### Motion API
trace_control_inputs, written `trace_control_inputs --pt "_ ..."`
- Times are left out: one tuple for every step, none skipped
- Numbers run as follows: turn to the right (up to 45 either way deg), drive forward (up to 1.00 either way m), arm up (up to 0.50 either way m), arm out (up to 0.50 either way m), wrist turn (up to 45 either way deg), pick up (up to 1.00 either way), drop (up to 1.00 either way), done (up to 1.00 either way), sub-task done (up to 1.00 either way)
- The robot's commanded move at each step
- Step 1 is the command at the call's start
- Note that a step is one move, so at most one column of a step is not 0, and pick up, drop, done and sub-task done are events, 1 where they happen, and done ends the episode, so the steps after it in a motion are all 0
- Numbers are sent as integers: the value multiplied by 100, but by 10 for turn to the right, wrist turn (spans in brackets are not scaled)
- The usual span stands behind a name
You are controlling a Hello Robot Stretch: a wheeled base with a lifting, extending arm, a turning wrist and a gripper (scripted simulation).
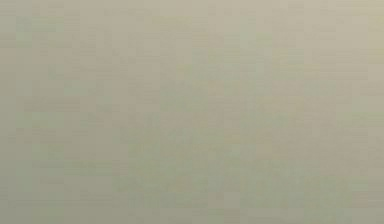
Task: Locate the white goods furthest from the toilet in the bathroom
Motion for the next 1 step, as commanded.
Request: trace_control_inputs --pt "-30 0 0 0 0 0 0 0 0"
